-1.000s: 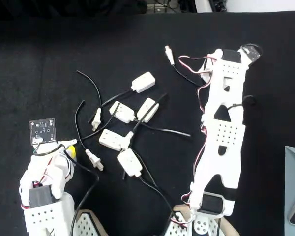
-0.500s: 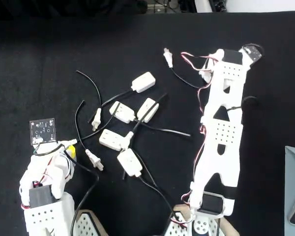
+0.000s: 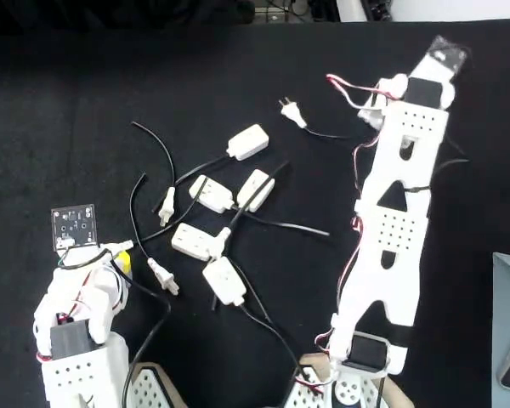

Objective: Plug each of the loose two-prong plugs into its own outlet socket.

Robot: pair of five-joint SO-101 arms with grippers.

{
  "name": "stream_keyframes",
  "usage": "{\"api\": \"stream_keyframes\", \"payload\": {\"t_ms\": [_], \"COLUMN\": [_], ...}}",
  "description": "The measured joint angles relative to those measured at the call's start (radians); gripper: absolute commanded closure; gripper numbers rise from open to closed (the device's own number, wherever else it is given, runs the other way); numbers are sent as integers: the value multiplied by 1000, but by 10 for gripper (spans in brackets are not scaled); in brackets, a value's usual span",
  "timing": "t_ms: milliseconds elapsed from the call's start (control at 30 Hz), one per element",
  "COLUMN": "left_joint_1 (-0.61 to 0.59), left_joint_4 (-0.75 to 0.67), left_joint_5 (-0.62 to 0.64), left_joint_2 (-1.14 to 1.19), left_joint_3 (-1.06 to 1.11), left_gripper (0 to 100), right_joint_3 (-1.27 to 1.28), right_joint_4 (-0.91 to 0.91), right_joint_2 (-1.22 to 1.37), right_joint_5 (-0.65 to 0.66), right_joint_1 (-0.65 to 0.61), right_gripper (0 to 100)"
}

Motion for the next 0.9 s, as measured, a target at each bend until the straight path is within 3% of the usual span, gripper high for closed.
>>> {"api": "stream_keyframes", "payload": {"t_ms": [700, 900], "left_joint_1": [0, 0], "left_joint_4": [0, 0], "left_joint_5": [0, 0], "left_joint_2": [0, 0], "left_joint_3": [0, 0], "left_gripper": [797, 797], "right_joint_3": [12, 305], "right_joint_4": [3, 3], "right_joint_2": [-471, -672], "right_joint_5": [647, 784], "right_joint_1": [180, 204], "right_gripper": [987, 987]}}
